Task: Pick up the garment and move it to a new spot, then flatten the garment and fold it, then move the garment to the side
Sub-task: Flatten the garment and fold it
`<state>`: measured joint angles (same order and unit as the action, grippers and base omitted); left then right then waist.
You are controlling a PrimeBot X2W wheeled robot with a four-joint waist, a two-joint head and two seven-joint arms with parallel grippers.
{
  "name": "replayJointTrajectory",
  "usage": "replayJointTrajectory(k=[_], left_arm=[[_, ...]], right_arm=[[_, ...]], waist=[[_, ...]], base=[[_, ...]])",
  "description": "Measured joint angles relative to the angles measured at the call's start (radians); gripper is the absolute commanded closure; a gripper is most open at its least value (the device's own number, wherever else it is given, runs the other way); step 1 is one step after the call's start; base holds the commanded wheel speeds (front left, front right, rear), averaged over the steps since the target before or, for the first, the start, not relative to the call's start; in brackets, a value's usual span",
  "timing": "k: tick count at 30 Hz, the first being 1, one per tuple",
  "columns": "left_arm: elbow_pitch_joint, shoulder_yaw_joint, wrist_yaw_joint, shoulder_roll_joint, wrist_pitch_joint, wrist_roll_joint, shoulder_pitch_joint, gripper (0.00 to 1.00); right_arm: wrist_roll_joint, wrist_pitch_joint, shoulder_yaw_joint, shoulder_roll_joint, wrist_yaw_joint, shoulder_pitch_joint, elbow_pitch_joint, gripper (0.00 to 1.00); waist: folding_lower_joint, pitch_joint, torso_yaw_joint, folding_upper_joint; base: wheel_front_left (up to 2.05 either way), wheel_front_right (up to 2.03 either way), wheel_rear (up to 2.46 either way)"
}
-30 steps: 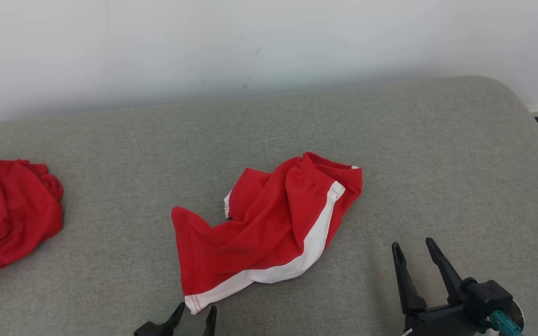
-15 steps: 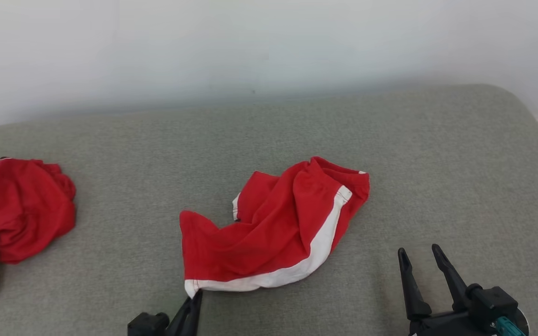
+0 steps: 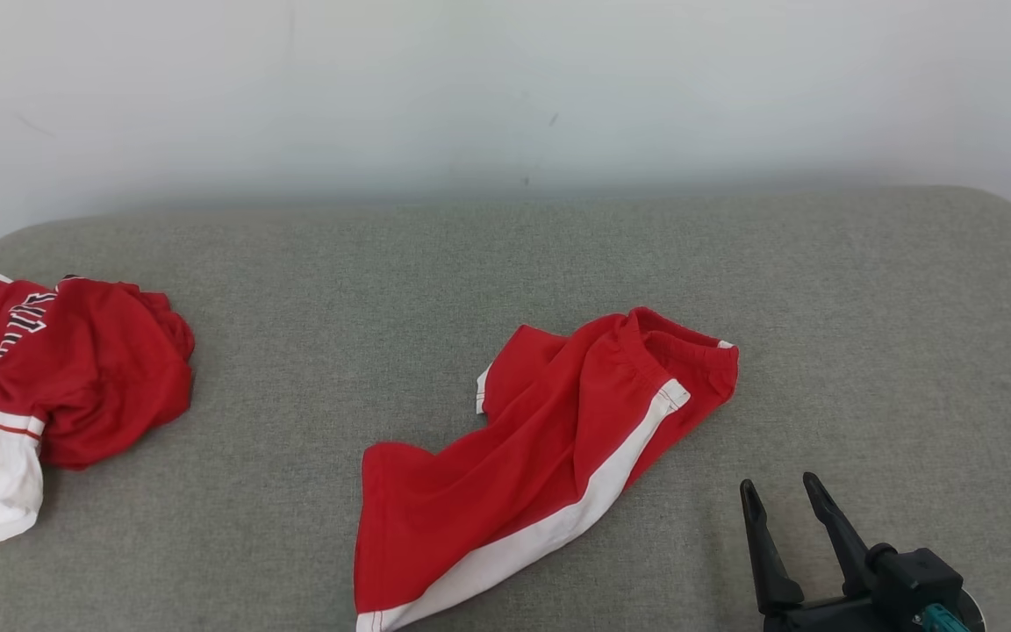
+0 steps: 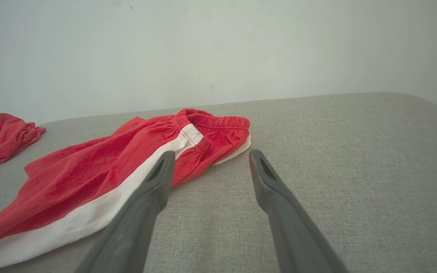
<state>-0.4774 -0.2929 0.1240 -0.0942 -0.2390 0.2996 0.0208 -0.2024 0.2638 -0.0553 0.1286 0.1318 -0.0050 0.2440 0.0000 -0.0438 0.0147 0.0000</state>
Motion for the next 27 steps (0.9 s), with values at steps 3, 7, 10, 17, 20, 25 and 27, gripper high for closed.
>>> replayJointTrajectory(k=[3, 7, 10, 17, 20, 25, 27], left_arm=[[-0.015, -0.003, -0.001, 0.003, -0.007, -0.001, -0.001, 0.0], [0.002, 0.005, -0.01, 0.006, -0.016, -0.004, -0.001, 0.0], [0.016, 0.012, -0.01, 0.005, -0.021, -0.004, 0.0, 0.0], [0.015, -0.003, -0.009, -0.003, -0.022, -0.01, 0.002, 0.0], [0.006, -0.017, -0.008, -0.002, -0.023, -0.009, 0.0, 0.0], [-0.005, -0.033, -0.005, 0.004, -0.023, -0.005, -0.015, 0.0], [-0.008, -0.04, -0.005, 0.007, -0.023, -0.002, -0.024, 0.0]], right_arm=[[0.0, 0.0, -0.004, 0.008, 0.0, 0.0, 0.007, 0.0], [-0.005, 0.0, -0.011, 0.027, 0.0, 0.001, 0.016, 0.0], [-0.007, 0.0, -0.017, 0.036, 0.0, 0.001, 0.021, 0.0], [-0.007, 0.0, -0.069, 0.084, 0.0, -0.046, 0.073, 0.0], [-0.009, -0.002, -0.098, 0.119, 0.0, -0.105, 0.113, 0.0], [-0.029, -0.03, -0.177, 0.178, 0.0, -0.22, 0.188, 0.0], [-0.036, -0.034, -0.214, 0.202, 0.0, -0.267, 0.218, 0.0]], waist=[[0.0001, 0.006, 0.0, 0.0], [0.0, 0.014, 0.008, 0.0], [0.0, 0.02, 0.014, 0.0], [0.0, 0.032, 0.029, 0.0], [0.0, 0.026, 0.027, 0.0], [0.0, 0.007, 0.029, 0.0], [0.0001, -0.002, 0.033, 0.0]], base=[[0.0, 0.0, 0.0], [0.0, 0.0, 0.0], [0.0, 0.0, 0.0], [0.0, 0.0, 0.0], [0.0, 0.0, 0.0], [0.0, 0.0, 0.0], [0.0, 0.0, 0.0]])
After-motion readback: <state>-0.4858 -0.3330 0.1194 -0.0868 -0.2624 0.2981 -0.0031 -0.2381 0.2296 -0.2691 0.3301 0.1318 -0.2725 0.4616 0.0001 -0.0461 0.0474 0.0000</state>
